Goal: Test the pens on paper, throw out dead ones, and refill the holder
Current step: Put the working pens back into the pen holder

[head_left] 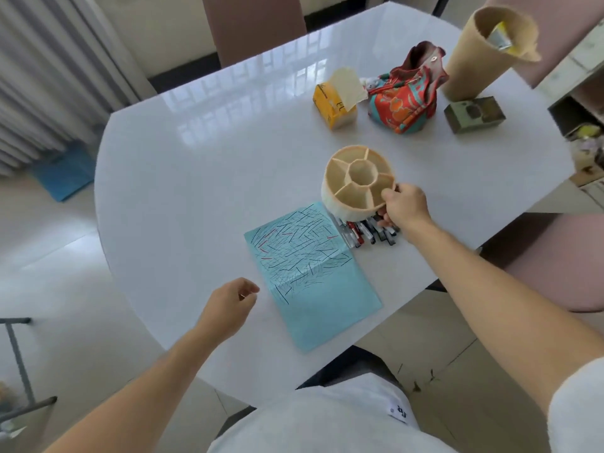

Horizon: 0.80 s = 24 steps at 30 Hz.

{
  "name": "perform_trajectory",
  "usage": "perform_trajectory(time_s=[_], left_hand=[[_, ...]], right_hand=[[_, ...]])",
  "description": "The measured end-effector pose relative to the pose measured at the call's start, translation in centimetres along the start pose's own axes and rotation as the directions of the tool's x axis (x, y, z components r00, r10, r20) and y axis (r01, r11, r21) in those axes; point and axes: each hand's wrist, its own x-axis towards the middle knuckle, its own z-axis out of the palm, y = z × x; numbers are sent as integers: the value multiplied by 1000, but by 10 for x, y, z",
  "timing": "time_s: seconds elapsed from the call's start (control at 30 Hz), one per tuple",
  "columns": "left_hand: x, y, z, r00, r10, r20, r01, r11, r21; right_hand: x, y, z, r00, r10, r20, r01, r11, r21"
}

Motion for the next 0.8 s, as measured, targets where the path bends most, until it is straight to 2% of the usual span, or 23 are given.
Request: perform_trajectory(time_s=[0.07, 0.17, 0.3, 0.43, 0.53, 0.67, 0.8], left_hand=[[5, 19, 2, 998, 56, 10, -56, 998, -26], [10, 54, 10, 996, 90, 11, -87, 983, -161], [16, 97, 26, 998, 66, 19, -56, 941, -335], [21, 128, 42, 1000, -8, 14, 14, 877, -481], [20, 137, 54, 998, -53, -19, 38, 876, -480], [16, 142, 73, 993, -103, -64, 66, 902, -427], [12, 153, 92, 993, -91, -69, 57, 920, -388]], right_hand=[[-21, 20, -9, 1000, -17, 18, 18, 999, -44], [-48, 46, -15, 997, -10, 77, 13, 999, -41], [-66, 68, -14, 975, -28, 223, 45, 996, -74], [-70, 74, -11, 916, -93, 390, 150, 981, -119], [-67, 74, -13, 880, -117, 461, 210, 965, -155], [-58, 79, -27, 859, -113, 499, 216, 964, -153], [-53, 94, -48, 844, -99, 527, 209, 966, -153]])
